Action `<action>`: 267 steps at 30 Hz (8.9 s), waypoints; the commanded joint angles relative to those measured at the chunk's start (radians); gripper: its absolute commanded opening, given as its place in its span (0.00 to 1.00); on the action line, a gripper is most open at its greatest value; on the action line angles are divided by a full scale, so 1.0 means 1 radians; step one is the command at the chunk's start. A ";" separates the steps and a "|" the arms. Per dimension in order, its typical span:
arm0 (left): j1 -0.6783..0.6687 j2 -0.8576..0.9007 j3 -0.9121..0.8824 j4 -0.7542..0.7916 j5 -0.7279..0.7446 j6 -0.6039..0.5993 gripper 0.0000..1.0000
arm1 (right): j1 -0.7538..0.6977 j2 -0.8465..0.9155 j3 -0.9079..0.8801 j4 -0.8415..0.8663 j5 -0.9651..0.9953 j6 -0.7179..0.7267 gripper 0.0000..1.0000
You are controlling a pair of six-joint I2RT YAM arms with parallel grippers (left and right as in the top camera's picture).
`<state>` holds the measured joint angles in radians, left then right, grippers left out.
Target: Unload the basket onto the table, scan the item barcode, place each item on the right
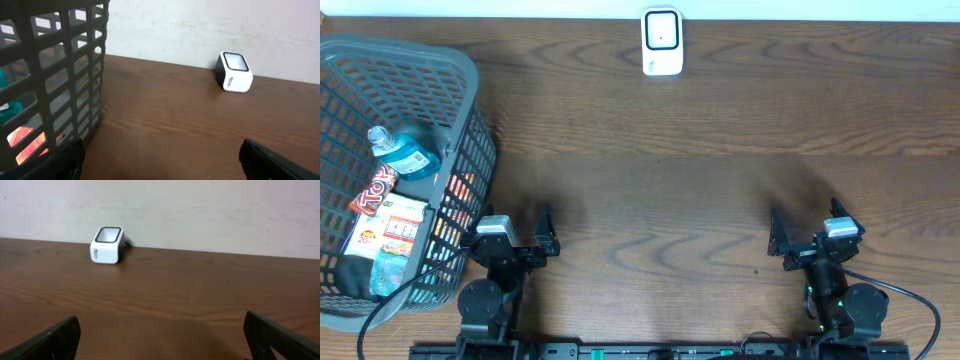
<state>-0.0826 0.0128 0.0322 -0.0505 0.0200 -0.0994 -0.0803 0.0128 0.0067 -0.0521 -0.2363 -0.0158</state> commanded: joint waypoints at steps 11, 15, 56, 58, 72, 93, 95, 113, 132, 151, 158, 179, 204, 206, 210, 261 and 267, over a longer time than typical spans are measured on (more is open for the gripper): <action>-0.003 0.004 -0.028 -0.019 -0.005 0.016 0.99 | -0.005 0.002 -0.001 -0.004 -0.002 -0.015 0.99; -0.003 0.023 -0.026 -0.019 -0.004 0.016 0.99 | -0.005 0.002 -0.001 -0.004 -0.002 -0.015 0.99; -0.003 0.922 1.683 -0.986 0.117 0.100 0.99 | -0.005 0.002 -0.001 -0.004 -0.002 -0.015 0.99; -0.003 0.922 1.682 -1.000 0.134 0.099 0.99 | -0.005 0.002 -0.001 -0.004 -0.002 -0.015 0.99; 0.050 1.052 1.683 -0.952 -0.452 -0.324 0.98 | -0.005 0.002 -0.001 -0.004 -0.002 -0.015 0.99; 0.498 1.563 1.681 -1.051 -0.351 -0.624 0.98 | -0.005 0.004 -0.001 -0.004 -0.002 -0.015 0.99; 0.507 1.597 1.681 -1.068 -0.330 -0.699 0.98 | -0.005 0.005 -0.001 -0.004 -0.002 -0.015 0.99; 0.560 1.797 1.680 -1.007 -0.154 -1.032 0.98 | -0.005 0.005 -0.001 -0.004 -0.002 -0.015 0.99; 0.560 1.789 1.680 -1.053 -0.149 -1.031 0.98 | -0.005 0.005 -0.001 -0.004 -0.002 -0.015 0.99; 0.560 1.665 1.680 -1.087 -0.136 -1.028 0.98 | -0.005 0.005 -0.001 -0.004 -0.002 -0.015 0.99; 0.560 1.700 1.680 -0.969 -0.135 -1.028 0.98 | -0.005 0.005 -0.001 -0.004 -0.002 -0.015 0.99; 0.564 1.905 1.680 -0.924 -0.136 -1.028 0.99 | -0.005 0.005 -0.001 -0.004 -0.002 -0.015 0.99; 0.565 1.854 1.680 -1.000 -0.135 -0.935 0.24 | -0.005 0.005 -0.001 -0.004 -0.002 -0.015 0.99; 0.565 1.786 1.680 -1.000 -0.135 -0.929 0.24 | -0.005 0.005 -0.001 -0.004 -0.002 -0.015 0.99; 0.565 1.573 1.680 -0.999 -0.135 -0.930 0.24 | -0.005 0.005 -0.001 -0.004 -0.002 -0.015 0.99; -0.544 1.890 1.678 -0.932 -0.075 -1.151 0.23 | -0.005 0.005 -0.001 -0.004 -0.002 -0.015 0.99; -0.602 1.911 1.659 -0.932 -0.141 -1.450 0.23 | -0.005 0.005 -0.001 -0.004 -0.002 -0.015 0.99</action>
<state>-0.6613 1.9244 1.6932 -0.9829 -0.0311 -1.3251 -0.0818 0.0177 0.0067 -0.0521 -0.2359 -0.0158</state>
